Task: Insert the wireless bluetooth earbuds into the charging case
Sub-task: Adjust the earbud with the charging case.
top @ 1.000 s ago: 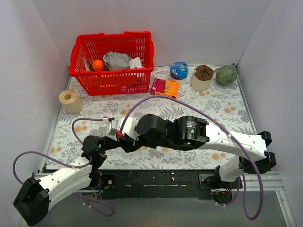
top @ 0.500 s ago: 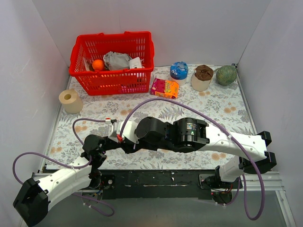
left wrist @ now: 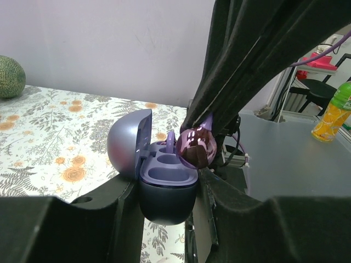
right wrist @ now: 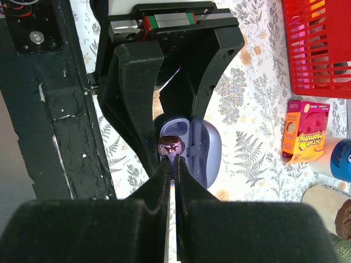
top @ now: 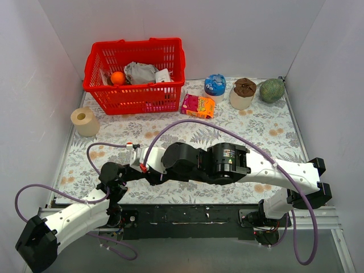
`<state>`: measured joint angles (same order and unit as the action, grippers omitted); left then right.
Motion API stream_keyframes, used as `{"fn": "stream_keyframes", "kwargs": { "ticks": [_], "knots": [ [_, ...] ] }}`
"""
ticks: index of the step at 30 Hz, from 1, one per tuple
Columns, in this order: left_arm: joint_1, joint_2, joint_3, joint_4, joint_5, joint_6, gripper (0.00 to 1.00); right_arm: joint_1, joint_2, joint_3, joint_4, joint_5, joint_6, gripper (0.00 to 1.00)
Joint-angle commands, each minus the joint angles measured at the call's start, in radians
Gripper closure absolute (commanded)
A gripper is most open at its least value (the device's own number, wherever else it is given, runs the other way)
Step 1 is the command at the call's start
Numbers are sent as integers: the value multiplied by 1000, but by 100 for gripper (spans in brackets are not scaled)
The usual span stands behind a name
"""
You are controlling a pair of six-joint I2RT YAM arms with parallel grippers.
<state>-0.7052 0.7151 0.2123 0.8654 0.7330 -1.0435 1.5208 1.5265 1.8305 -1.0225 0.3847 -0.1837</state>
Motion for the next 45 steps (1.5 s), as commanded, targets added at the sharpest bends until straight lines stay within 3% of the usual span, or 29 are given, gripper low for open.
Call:
{"fn": "stream_keyframes", "kwargs": {
  "ticks": [1, 45],
  "knots": [
    [-2, -17, 39, -2, 13, 11, 100, 7, 0, -17, 13, 23, -8, 99],
    [-28, -25, 45, -3, -18, 13, 100, 7, 58, 58, 38, 31, 21, 99]
  ]
}}
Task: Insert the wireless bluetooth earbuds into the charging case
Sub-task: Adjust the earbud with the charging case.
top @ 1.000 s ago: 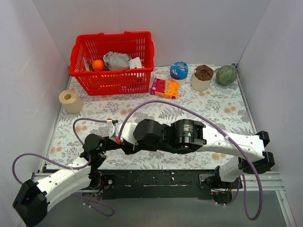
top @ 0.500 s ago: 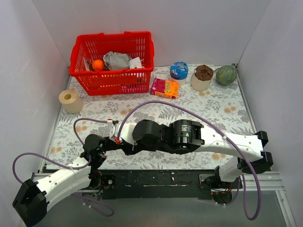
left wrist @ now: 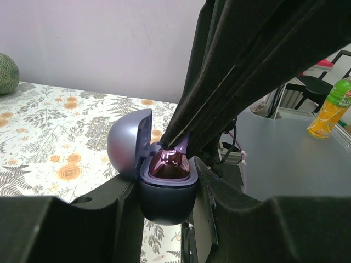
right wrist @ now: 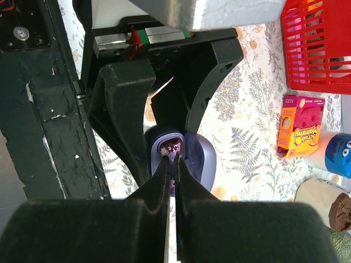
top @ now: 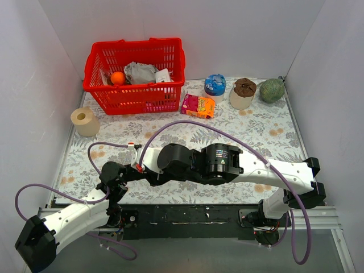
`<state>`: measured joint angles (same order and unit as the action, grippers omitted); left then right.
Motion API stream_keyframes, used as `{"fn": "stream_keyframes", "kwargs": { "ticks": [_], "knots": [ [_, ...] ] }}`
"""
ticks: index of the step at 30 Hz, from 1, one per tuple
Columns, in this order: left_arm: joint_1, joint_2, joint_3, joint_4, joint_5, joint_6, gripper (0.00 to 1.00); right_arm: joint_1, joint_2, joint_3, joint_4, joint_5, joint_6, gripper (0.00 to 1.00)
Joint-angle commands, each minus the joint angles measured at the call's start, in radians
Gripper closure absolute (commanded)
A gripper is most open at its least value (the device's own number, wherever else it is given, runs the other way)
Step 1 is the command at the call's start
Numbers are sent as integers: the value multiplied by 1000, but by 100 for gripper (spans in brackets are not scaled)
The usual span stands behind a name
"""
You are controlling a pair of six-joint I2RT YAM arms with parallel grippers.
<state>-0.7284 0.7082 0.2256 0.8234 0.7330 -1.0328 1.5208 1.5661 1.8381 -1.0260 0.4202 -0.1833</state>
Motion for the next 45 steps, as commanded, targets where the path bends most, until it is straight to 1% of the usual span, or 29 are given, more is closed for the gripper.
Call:
{"fn": "stream_keyframes", "kwargs": {
  "ticks": [1, 3, 4, 6, 7, 10, 20, 24, 31, 42, 44, 45],
  "knots": [
    [-5, -18, 31, 39, -18, 2, 100, 7, 20, 52, 40, 0, 22, 99],
    [-5, -18, 29, 39, -20, 2, 100, 9, 20, 56, 40, 8, 25, 98],
    [-5, -19, 29, 39, -23, 4, 100, 7, 18, 58, 40, 9, 30, 95],
    [-5, -23, 29, 37, -24, 2, 100, 7, 15, 58, 40, 17, 30, 92],
    [-5, -21, 29, 37, -24, 4, 100, 7, 14, 58, 37, 19, 31, 88],
    [-5, -19, 26, 40, -29, -3, 100, 7, 6, 56, 35, 26, 36, 84],
    [-5, 2, 21, 76, -35, -24, 100, 7, 8, 69, 37, 40, 47, 82],
    [-5, -9, 18, 60, -38, -18, 100, 9, 3, 78, 34, 48, 51, 78],
    [-5, -15, 11, 52, -47, -21, 100, 7, -1, 98, 26, 38, 61, 64],
    [-5, -7, 4, 66, -58, -29, 100, 7, -15, 107, 15, 68, 83, 61],
    [-5, -13, 0, 74, -63, -32, 100, 7, -41, 107, 32, 95, 91, 65],
    [-5, -15, -5, 79, -66, -36, 100, 6, -52, 89, 62, 107, 100, 69]
  ]
}}
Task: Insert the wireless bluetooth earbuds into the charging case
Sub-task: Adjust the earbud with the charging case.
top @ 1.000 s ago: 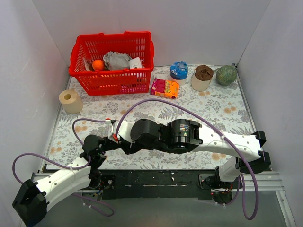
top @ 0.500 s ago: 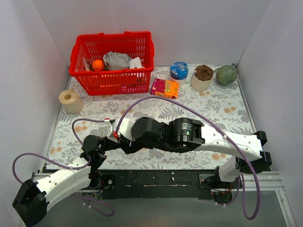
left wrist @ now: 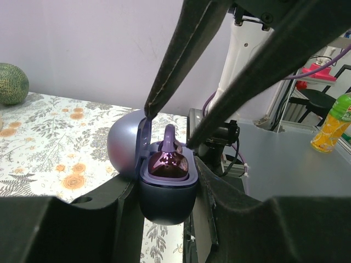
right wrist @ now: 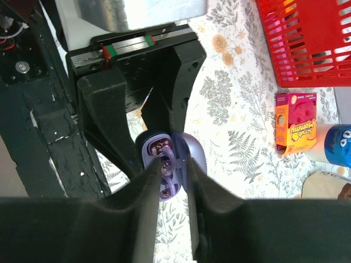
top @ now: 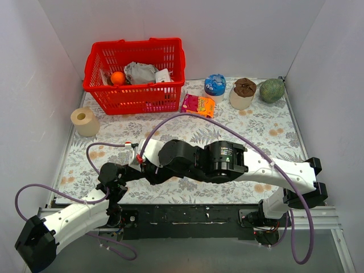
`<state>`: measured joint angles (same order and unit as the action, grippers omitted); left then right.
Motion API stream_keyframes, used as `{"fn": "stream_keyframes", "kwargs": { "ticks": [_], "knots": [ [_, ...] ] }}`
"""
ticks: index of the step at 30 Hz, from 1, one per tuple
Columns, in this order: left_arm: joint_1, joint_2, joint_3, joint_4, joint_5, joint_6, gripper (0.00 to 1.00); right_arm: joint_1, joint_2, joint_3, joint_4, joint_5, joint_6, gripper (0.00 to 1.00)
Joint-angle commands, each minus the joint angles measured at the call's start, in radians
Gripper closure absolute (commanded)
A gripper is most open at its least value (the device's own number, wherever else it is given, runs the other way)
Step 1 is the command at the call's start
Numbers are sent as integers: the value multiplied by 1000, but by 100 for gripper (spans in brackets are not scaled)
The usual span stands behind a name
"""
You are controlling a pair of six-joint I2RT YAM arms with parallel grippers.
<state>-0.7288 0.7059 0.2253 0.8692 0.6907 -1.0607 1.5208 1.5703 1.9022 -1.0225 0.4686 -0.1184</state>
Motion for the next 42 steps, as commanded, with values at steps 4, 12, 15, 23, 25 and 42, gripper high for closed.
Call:
{"fn": "stream_keyframes", "kwargs": {
  "ticks": [4, 12, 15, 23, 25, 42],
  "knots": [
    [-4, -19, -9, 40, -30, -15, 100, 4, -114, -35, 104, 77, 51, 99],
    [-4, -23, -3, 53, -36, -19, 100, 1, -116, -77, 90, 45, 65, 99],
    [-4, -25, -3, 59, -36, -24, 100, -1, -118, -91, 96, 28, 66, 99],
    [-4, -29, 0, 67, -37, -33, 100, -5, -108, -111, 119, 4, 63, 99],
    [-4, -31, 2, 70, -39, -35, 100, -7, -102, -111, 122, -4, 59, 99],
    [-4, -25, 0, 73, -45, -36, 100, -8, -95, -55, 101, 36, 68, 99]
  ]
}}
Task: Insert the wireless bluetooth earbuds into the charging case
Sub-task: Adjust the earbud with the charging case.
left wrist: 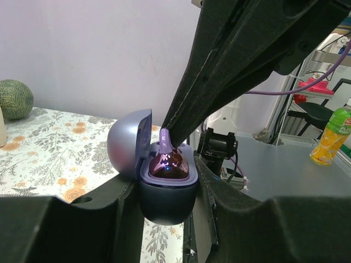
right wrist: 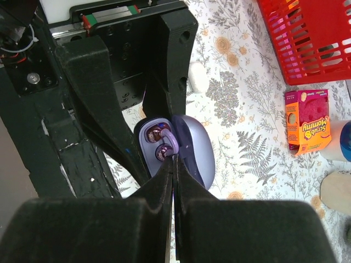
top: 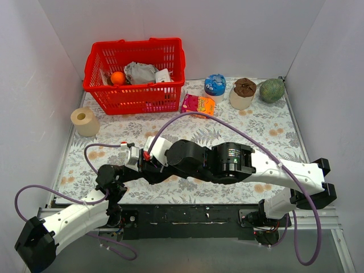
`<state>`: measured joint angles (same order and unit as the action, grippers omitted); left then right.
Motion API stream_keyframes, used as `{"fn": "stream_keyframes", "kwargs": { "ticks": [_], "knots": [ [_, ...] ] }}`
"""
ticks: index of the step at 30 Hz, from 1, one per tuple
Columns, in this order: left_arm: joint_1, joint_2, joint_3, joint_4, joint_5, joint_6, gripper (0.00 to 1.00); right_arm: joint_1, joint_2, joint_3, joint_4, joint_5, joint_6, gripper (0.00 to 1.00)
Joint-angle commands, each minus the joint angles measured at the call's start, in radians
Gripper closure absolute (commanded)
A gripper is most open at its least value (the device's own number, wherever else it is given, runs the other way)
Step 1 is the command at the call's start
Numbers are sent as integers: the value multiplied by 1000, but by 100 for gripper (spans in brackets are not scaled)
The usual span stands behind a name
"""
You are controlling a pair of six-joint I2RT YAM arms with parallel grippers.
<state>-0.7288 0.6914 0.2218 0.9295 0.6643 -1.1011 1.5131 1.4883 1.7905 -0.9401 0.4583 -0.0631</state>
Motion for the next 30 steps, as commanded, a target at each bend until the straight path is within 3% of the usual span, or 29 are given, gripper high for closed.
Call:
{"fn": "stream_keyframes", "kwargs": {
  "ticks": [1, 15, 30],
  "knots": [
    [-4, -13, 1, 9, -20, 6, 100, -1, -22, 58, 24, 51, 13, 99],
    [-4, -24, -2, 0, -23, 3, 100, -1, -37, 58, 132, 66, -9, 99],
    [-4, -24, -2, 9, -25, 1, 100, -2, -17, 10, 118, 10, 14, 99]
  ]
}}
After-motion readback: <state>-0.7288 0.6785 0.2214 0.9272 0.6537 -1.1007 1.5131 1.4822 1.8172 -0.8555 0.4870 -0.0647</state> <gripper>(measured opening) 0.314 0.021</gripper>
